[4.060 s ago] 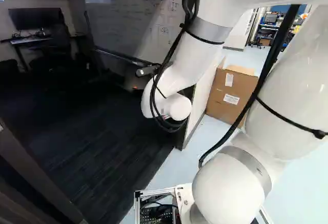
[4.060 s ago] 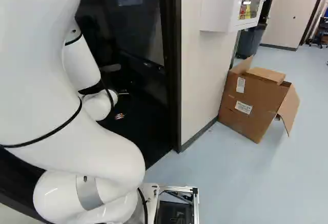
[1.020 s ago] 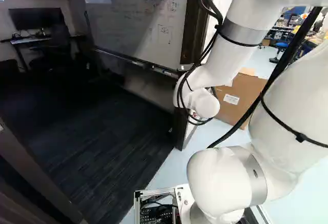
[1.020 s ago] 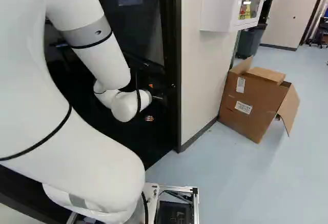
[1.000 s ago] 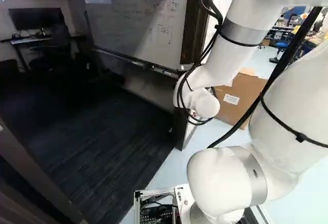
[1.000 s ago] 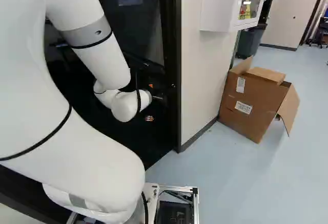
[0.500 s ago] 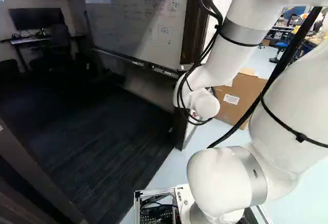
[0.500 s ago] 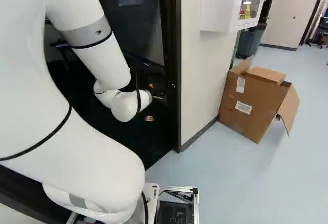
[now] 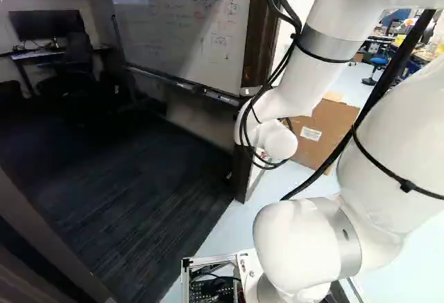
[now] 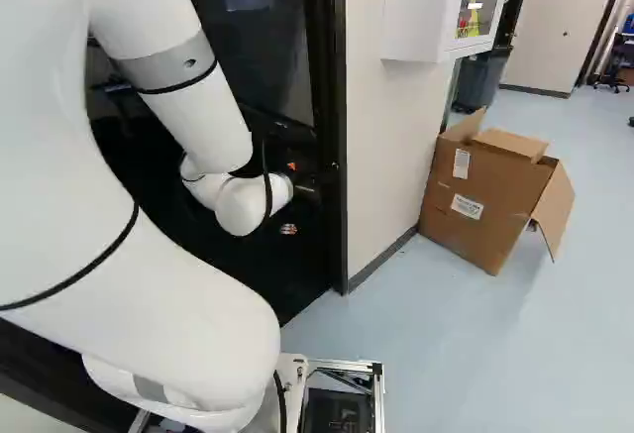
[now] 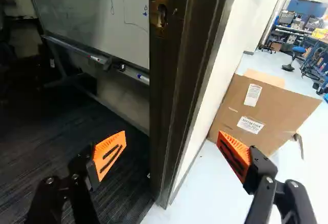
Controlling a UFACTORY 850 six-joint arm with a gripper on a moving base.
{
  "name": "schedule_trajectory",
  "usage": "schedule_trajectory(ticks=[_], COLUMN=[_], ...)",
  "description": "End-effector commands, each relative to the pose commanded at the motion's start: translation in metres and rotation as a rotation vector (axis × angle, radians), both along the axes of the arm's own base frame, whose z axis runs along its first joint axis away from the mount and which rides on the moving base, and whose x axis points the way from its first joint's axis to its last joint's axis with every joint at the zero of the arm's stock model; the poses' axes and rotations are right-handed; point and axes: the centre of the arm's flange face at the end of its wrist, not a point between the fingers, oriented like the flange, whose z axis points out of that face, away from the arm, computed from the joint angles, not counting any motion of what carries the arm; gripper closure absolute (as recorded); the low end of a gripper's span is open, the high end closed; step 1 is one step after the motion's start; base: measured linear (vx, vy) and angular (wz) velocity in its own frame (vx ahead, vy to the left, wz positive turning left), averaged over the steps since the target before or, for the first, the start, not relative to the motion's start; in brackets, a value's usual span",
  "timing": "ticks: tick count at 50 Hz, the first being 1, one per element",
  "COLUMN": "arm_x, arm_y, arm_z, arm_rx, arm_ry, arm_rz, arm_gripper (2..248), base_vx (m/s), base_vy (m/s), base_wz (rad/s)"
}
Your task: Open the door and move inside
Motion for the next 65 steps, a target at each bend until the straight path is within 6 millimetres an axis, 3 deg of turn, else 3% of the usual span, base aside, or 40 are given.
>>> schedule_trajectory(ticks=[65], arm_x=[0.0], arm_y=[0.0], arm_z=[0.0], arm_rx=[0.0], arm_ry=[0.0], arm_rz=[0.0], arm_gripper=[3], base_vx=[0.041], base_vy=[0.003], base_wz=[0.156])
